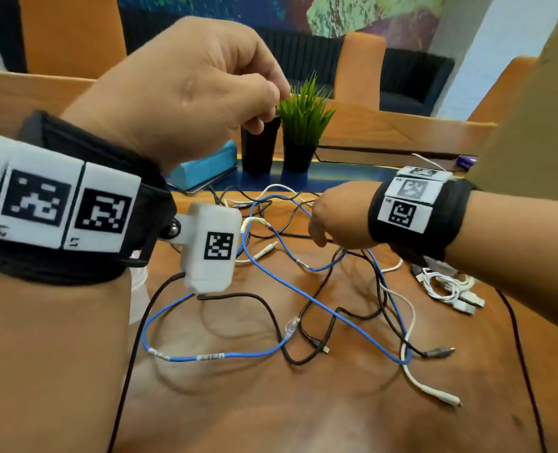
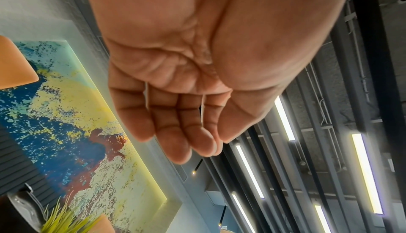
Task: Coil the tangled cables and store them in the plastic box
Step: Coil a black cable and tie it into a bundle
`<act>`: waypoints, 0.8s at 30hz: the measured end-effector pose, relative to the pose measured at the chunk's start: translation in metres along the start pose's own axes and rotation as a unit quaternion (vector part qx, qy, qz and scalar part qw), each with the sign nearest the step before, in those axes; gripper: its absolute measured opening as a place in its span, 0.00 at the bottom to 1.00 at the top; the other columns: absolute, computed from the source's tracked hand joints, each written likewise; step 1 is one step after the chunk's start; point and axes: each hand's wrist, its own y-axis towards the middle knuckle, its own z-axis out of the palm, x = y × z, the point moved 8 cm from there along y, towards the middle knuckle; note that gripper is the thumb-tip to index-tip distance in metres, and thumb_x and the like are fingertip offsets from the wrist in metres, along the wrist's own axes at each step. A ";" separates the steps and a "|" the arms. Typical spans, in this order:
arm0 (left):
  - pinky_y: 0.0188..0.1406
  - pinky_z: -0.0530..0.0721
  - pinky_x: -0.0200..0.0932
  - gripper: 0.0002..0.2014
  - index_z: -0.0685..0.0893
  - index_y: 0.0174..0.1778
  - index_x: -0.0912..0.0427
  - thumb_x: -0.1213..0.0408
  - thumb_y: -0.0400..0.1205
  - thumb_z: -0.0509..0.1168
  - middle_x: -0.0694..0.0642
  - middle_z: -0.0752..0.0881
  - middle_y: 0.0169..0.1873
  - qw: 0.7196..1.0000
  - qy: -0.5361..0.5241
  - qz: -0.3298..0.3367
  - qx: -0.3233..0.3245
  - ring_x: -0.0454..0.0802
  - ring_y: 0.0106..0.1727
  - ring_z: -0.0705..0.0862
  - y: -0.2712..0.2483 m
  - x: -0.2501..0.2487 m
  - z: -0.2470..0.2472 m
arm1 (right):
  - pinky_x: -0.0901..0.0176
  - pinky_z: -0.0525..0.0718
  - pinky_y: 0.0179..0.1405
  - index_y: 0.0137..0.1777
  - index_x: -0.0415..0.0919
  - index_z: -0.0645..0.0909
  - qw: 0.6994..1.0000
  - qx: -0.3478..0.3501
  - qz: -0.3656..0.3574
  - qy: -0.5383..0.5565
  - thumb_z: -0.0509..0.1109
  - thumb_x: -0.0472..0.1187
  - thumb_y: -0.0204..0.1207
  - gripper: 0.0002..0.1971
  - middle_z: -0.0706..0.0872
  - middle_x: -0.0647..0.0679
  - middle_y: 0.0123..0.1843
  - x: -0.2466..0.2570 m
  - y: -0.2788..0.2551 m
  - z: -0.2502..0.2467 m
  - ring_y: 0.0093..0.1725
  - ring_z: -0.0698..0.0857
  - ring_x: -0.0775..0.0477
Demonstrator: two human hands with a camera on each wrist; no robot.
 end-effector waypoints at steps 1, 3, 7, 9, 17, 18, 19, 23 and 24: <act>0.50 0.89 0.50 0.08 0.88 0.50 0.54 0.65 0.84 0.64 0.50 0.89 0.39 1.000 -0.002 0.003 0.001 0.43 0.41 0.89 0.000 -0.001 0.001 | 0.59 0.72 0.41 0.66 0.54 0.81 0.999 0.028 -0.015 -0.013 0.66 0.36 0.78 0.19 0.83 0.51 0.63 0.003 0.006 0.011 0.60 0.82 0.44; 0.50 0.89 0.48 0.07 0.88 0.50 0.52 0.65 0.84 0.64 0.50 0.90 0.39 1.000 0.001 0.007 0.012 0.42 0.41 0.89 0.001 -0.003 0.002 | 0.61 0.70 0.33 0.64 0.53 0.83 0.997 0.053 -0.049 -0.031 0.70 0.41 0.77 0.16 0.84 0.51 0.61 0.008 0.015 0.027 0.59 0.82 0.44; 0.51 0.90 0.56 0.07 0.88 0.48 0.50 0.59 0.80 0.65 0.51 0.90 0.40 1.000 -0.007 0.006 0.029 0.47 0.43 0.90 0.002 -0.003 0.003 | 0.61 0.64 0.27 0.53 0.50 0.85 0.998 -0.002 -0.056 -0.037 0.70 0.42 0.76 0.08 0.82 0.50 0.52 0.005 0.022 0.028 0.51 0.83 0.42; 0.49 0.89 0.58 0.08 0.88 0.47 0.50 0.58 0.79 0.64 0.53 0.91 0.39 0.999 -0.013 0.000 0.033 0.50 0.43 0.90 0.003 0.000 0.005 | 0.60 0.63 0.27 0.49 0.49 0.84 0.994 -0.111 -0.012 0.009 0.69 0.38 0.74 0.07 0.74 0.53 0.45 -0.017 0.011 0.001 0.44 0.79 0.43; 0.52 0.88 0.48 0.12 0.85 0.57 0.47 0.50 0.80 0.71 0.45 0.89 0.46 0.989 -0.031 -0.085 0.115 0.41 0.45 0.88 0.006 0.027 0.074 | 0.51 0.79 0.31 0.40 0.40 0.81 0.818 -0.547 0.095 0.149 0.69 0.30 0.70 0.05 0.82 0.42 0.40 -0.076 -0.080 -0.085 0.36 0.80 0.37; 0.54 0.88 0.48 0.16 0.84 0.61 0.46 0.47 0.79 0.72 0.43 0.87 0.51 0.987 -0.034 -0.095 0.127 0.41 0.48 0.87 0.006 0.031 0.083 | 0.49 0.80 0.33 0.40 0.39 0.82 0.792 -0.578 0.090 0.174 0.68 0.29 0.70 0.05 0.83 0.42 0.41 -0.077 -0.087 -0.087 0.38 0.81 0.38; 0.57 0.87 0.49 0.19 0.82 0.64 0.45 0.46 0.79 0.71 0.43 0.86 0.54 0.986 -0.039 -0.097 0.130 0.40 0.51 0.86 0.006 0.033 0.088 | 0.47 0.82 0.37 0.40 0.38 0.82 0.763 -0.607 0.082 0.205 0.67 0.27 0.69 0.07 0.84 0.42 0.42 -0.080 -0.094 -0.089 0.40 0.82 0.40; 0.57 0.87 0.51 0.16 0.81 0.64 0.46 0.52 0.81 0.70 0.45 0.86 0.54 0.992 -0.062 -0.096 0.057 0.42 0.53 0.86 0.011 0.040 0.078 | 0.50 0.85 0.50 0.40 0.34 0.85 0.650 -0.673 0.032 0.353 0.60 0.21 0.66 0.14 0.88 0.41 0.47 -0.097 -0.111 -0.092 0.50 0.86 0.45; 0.55 0.88 0.47 0.14 0.82 0.63 0.48 0.55 0.82 0.69 0.46 0.86 0.53 0.992 -0.074 -0.101 0.028 0.44 0.51 0.86 0.013 0.041 0.071 | 0.54 0.85 0.51 0.41 0.32 0.86 0.623 -0.665 0.016 0.411 0.59 0.20 0.65 0.15 0.89 0.40 0.49 -0.102 -0.111 -0.092 0.51 0.87 0.47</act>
